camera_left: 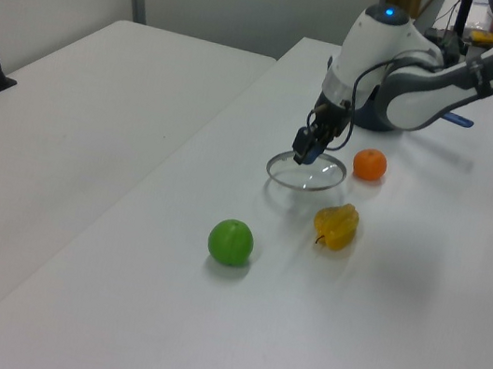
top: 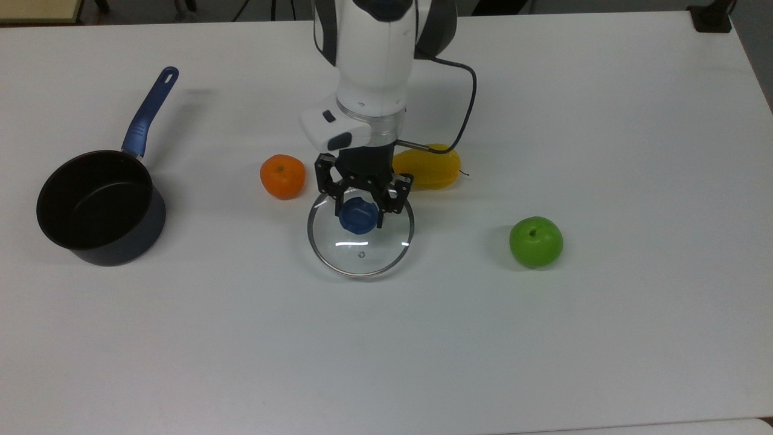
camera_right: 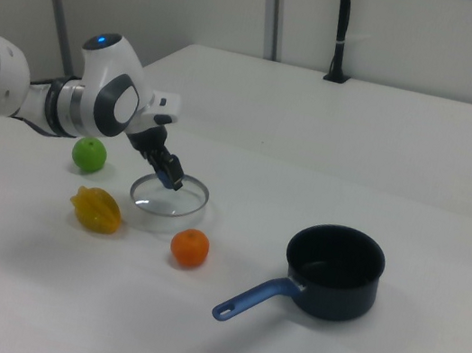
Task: Open lid
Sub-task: 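Carry the glass lid off the pot and lower it onto the table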
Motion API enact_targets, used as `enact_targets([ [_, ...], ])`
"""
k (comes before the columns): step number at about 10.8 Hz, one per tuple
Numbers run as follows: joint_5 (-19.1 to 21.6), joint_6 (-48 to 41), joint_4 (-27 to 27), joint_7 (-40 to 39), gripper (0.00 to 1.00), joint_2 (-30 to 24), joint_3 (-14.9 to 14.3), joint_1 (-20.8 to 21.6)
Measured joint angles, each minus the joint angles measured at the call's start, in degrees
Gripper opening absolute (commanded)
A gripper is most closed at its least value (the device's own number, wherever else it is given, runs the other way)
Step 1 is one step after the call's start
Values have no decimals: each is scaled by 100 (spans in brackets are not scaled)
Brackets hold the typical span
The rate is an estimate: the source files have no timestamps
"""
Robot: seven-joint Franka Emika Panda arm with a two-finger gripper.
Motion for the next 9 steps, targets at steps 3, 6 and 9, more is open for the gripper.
enact_targets([
  [3, -300, 348, 0, 309, 56, 268, 14, 154],
  [6, -635, 594, 2, 356, 67, 400, 17, 195],
  [9, -835, 609, 18, 373, 100, 436, 16, 200],
])
